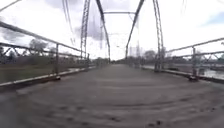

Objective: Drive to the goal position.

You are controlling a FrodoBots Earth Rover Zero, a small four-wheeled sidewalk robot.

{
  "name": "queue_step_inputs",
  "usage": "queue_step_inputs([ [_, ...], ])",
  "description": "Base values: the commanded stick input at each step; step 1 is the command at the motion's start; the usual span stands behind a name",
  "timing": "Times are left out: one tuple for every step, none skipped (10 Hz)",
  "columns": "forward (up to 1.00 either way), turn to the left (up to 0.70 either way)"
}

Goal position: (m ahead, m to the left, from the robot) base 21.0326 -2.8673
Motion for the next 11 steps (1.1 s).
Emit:
queue_step_inputs([
  [1.00,-0.23],
  [1.00,0.00],
  [1.00,0.00],
  [1.00,0.00],
  [1.00,0.00],
  [1.00,0.00],
  [1.00,0.00],
  [1.00,0.00],
  [1.00,0.00],
  [1.00,-0.12],
  [1.00,-0.33],
])
